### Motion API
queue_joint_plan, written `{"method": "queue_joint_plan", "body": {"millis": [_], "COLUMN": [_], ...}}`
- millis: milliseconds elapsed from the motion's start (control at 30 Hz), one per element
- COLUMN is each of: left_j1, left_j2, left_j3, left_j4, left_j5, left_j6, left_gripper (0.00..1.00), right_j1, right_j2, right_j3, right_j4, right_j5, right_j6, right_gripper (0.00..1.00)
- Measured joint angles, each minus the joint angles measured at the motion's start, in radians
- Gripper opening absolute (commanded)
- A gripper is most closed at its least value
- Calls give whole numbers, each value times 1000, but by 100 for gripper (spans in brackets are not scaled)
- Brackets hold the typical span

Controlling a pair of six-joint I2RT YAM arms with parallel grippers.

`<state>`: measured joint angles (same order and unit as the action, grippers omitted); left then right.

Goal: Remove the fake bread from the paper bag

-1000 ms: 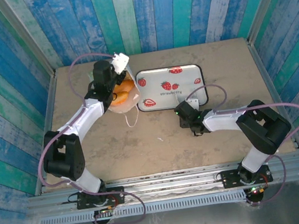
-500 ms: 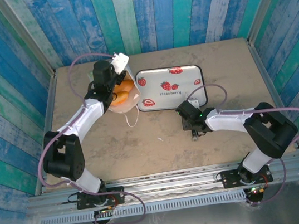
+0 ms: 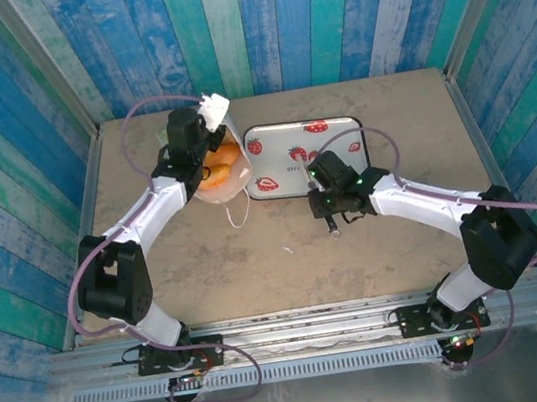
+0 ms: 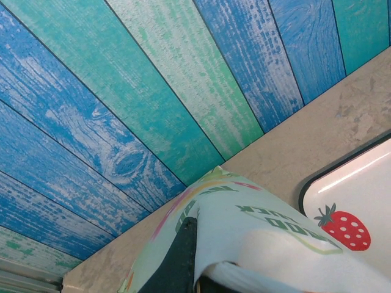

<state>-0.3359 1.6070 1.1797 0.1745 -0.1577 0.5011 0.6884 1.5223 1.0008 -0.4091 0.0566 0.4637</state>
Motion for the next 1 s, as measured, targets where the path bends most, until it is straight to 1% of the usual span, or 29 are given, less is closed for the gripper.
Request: {"method": "queue_joint_plan", "body": {"millis": [333, 567, 800, 867, 933, 1000], "left_j1": [0, 0, -10, -13, -15, -18], "left_j2": [0, 1, 2, 3, 8, 18], "left_j3": [35, 95, 138, 138, 142, 151], "left_j4": [-43, -115, -152, -154, -154, -155], "left_j5": [-21, -53, -77, -80, -85, -89], "left_j6": [-51, -88, -107, -111, -113, -113], "left_gripper": [0, 0, 0, 0, 0, 0], "right_j1": [-16, 0, 32, 34, 36, 37], "right_j2": [-16, -35, -36, -36, -36, -35], "right_j3": [116, 161, 226, 245, 263, 280], "right_j4": [-126, -193, -211, -216, -221, -224], "right_j5": [-171, -278, -399, -421, -438, -451], "right_j6": [-78, -89, -79, -79, -76, -76], "right_gripper": [19, 27, 34, 35, 39, 41]}}
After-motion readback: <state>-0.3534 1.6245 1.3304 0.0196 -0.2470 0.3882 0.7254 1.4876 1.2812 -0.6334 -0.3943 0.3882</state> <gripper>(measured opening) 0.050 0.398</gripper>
